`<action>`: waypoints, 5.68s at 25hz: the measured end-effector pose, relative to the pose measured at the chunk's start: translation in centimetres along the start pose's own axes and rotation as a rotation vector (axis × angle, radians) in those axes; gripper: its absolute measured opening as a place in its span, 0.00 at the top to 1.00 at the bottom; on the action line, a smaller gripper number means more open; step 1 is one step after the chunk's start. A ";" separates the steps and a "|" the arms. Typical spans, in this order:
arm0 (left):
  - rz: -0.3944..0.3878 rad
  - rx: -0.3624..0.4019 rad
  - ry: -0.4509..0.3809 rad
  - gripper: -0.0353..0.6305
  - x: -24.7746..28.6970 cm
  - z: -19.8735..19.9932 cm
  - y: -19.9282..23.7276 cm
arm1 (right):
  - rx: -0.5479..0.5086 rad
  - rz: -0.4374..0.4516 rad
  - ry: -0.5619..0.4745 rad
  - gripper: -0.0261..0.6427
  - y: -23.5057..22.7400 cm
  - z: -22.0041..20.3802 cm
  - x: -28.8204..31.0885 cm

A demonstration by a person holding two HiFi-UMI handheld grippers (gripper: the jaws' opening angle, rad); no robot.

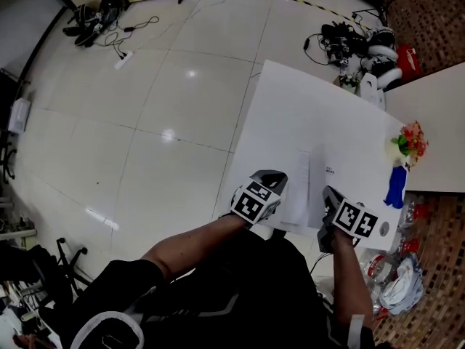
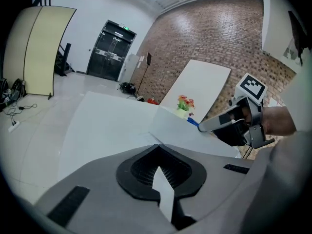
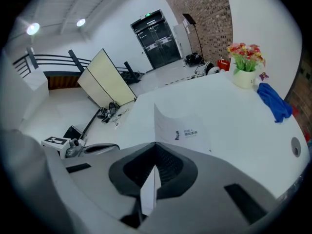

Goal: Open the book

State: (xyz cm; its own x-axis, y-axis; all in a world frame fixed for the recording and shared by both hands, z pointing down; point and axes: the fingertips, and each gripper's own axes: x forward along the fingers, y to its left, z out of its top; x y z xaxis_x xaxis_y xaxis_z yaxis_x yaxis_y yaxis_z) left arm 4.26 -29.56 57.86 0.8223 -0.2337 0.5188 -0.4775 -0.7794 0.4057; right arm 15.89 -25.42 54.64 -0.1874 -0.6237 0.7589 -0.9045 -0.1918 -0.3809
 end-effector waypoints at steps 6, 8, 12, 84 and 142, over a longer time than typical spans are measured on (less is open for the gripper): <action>0.027 0.025 -0.022 0.95 2.4 2.3 -3.7 | 0.037 0.040 -0.059 0.96 -5.9 3.0 -3.8; 0.044 0.015 -0.036 0.95 2.8 2.5 -4.7 | 0.002 0.047 -0.065 0.96 -6.2 3.2 -4.5; 0.101 0.009 -0.057 0.95 2.0 2.4 -4.6 | -0.094 0.095 -0.030 0.96 -2.6 2.2 -3.0; 0.132 -0.043 0.000 0.95 9.8 3.2 -13.4 | -0.268 -0.271 0.123 0.96 -29.6 -3.1 -2.0; 0.303 -0.140 -0.130 0.95 -2.1 -0.1 -4.7 | -0.263 0.042 -0.071 0.96 -5.5 1.6 -1.2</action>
State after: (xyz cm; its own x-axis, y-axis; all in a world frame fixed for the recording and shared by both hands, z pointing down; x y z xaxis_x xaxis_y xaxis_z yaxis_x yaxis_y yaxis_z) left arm 4.75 -25.33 54.97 0.6651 -0.5208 0.5351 -0.7359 -0.5786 0.3516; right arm 21.73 -24.80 54.99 -0.2081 -0.6801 0.7030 -0.9666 0.0332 -0.2541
